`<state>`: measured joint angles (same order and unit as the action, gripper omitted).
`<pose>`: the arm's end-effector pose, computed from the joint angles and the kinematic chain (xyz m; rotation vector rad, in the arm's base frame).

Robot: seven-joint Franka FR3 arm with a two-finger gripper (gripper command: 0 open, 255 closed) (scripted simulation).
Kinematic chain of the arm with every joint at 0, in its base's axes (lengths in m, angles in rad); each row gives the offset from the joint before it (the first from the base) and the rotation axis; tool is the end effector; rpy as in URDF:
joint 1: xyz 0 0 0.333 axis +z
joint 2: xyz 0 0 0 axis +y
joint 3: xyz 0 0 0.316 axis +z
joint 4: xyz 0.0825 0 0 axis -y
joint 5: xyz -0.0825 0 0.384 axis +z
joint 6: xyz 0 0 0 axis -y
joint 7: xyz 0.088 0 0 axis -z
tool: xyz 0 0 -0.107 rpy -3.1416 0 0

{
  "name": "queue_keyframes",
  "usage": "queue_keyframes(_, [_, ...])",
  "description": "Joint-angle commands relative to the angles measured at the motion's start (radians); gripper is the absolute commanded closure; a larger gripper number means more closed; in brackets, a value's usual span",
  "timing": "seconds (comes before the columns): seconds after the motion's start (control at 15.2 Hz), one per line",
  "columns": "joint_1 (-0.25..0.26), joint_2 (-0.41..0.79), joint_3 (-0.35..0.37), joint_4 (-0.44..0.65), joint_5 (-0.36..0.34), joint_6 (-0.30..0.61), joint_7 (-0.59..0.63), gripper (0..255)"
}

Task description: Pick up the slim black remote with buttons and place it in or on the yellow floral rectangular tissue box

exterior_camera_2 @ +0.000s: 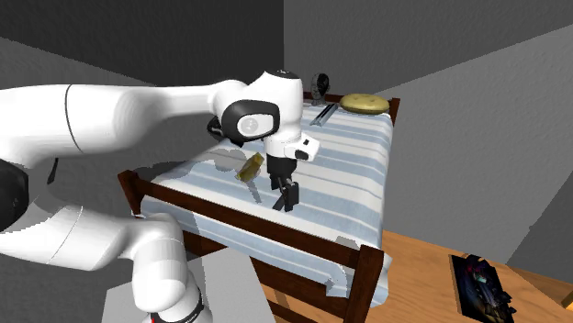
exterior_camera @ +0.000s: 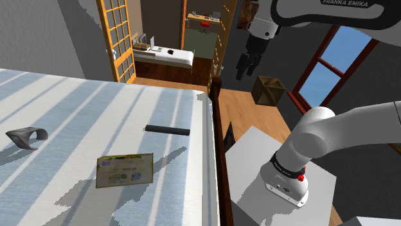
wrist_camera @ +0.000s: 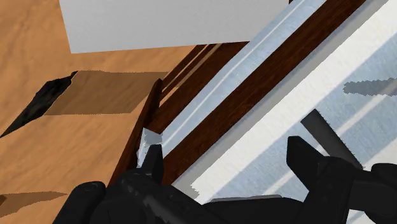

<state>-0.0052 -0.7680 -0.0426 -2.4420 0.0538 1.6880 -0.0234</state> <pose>0.3196 -0.0129 0.5544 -3.0587 0.0284 -0.0243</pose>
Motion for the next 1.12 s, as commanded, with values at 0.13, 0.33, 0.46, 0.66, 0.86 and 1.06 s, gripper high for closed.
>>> queue_keyframes(0.13, [0.026,0.051,0.017,-0.005,0.013,0.053,-0.015,0])
queue_keyframes(0.33, [0.064,0.132,0.043,-0.006,0.031,0.130,-0.037,0])
queue_keyframes(0.46, [0.089,0.188,0.061,-0.002,0.041,0.179,-0.052,0])
queue_keyframes(0.66, [0.125,0.276,0.088,0.012,0.055,0.250,-0.074,0])
queue_keyframes(0.86, [0.158,0.366,0.116,0.032,0.066,0.315,-0.095,0])
queue_keyframes(1.06, [0.188,0.458,0.146,0.060,0.072,0.375,-0.115,0])
